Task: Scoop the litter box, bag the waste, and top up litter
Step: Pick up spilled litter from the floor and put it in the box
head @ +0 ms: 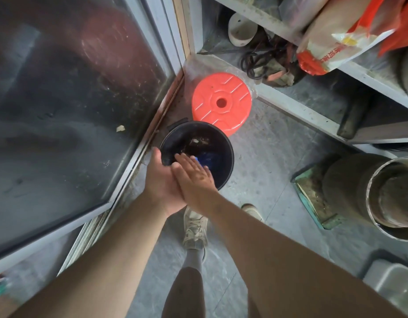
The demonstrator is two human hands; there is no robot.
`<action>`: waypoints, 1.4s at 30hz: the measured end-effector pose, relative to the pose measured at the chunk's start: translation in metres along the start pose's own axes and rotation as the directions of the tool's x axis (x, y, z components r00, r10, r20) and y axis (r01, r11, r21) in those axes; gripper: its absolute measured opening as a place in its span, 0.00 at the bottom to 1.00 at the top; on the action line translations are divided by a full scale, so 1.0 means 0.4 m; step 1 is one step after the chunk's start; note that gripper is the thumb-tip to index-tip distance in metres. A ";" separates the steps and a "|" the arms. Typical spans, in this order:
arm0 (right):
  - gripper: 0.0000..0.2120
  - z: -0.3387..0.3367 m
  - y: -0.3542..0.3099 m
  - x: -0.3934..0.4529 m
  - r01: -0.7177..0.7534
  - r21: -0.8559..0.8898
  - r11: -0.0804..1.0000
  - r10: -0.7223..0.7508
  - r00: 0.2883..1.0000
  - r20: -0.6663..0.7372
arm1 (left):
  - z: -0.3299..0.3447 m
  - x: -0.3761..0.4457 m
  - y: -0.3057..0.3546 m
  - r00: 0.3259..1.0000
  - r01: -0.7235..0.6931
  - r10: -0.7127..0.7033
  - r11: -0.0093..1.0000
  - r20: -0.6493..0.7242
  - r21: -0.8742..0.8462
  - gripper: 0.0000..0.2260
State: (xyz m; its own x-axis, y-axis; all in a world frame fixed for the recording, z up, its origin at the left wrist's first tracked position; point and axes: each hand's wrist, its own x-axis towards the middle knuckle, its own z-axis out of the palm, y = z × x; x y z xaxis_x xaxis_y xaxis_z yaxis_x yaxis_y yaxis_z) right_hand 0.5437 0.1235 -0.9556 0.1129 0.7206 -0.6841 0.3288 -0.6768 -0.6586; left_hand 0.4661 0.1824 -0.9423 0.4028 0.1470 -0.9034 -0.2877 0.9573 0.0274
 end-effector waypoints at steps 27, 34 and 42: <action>0.31 -0.054 -0.026 -0.033 -0.148 0.381 0.913 0.134 0.989 0.064 | 0.114 -0.097 -0.082 0.876 -0.473 0.474 0.803 0.091 0.363 0.28; 0.33 -0.062 -0.037 -0.071 -0.154 0.847 0.509 0.130 0.986 0.101 | -0.050 -0.001 -0.089 0.794 -0.413 0.503 0.032 0.342 0.910 0.26; 0.21 -0.016 0.009 -0.088 -0.151 0.554 0.819 0.161 0.986 0.031 | 0.019 -0.044 -0.083 0.842 -0.422 0.513 0.435 0.165 0.795 0.16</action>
State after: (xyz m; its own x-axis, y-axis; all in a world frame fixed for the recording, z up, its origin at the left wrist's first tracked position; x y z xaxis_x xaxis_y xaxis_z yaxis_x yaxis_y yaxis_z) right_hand 0.5469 0.0966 -0.9317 0.1353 0.5973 -0.7905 -0.2670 -0.7464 -0.6096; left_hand 0.4752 0.1500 -0.9239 0.3352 0.6564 -0.6758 0.3959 0.5528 0.7333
